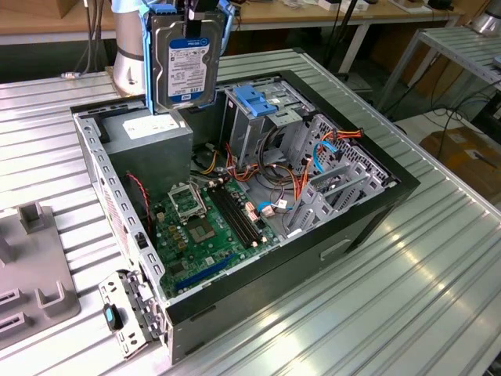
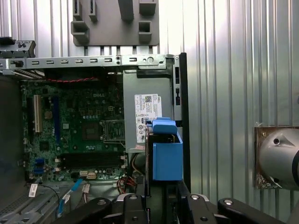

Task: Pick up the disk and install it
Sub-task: 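Pick up the disk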

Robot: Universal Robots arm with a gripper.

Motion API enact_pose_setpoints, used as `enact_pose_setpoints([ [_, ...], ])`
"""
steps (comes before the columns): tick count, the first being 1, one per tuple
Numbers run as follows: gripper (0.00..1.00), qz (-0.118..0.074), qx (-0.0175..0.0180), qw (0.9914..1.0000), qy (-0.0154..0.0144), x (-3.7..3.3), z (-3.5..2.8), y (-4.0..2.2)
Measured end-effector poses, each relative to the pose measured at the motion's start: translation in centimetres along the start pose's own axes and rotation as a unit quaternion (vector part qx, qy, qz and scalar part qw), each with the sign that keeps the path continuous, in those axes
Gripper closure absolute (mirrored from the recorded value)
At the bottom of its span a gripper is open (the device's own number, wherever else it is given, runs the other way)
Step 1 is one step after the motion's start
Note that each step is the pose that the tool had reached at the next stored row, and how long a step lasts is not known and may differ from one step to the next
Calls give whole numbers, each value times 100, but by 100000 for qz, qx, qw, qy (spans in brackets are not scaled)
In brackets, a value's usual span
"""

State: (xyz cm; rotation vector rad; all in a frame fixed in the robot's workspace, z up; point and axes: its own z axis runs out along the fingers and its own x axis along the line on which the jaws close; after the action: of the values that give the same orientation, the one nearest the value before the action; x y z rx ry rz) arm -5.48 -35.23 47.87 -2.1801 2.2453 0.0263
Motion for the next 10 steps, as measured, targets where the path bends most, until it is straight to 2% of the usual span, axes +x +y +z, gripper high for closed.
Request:
enact_pose_setpoints([
  [10, 65, 1, -2, 100000, 3, 38, -1, -2],
])
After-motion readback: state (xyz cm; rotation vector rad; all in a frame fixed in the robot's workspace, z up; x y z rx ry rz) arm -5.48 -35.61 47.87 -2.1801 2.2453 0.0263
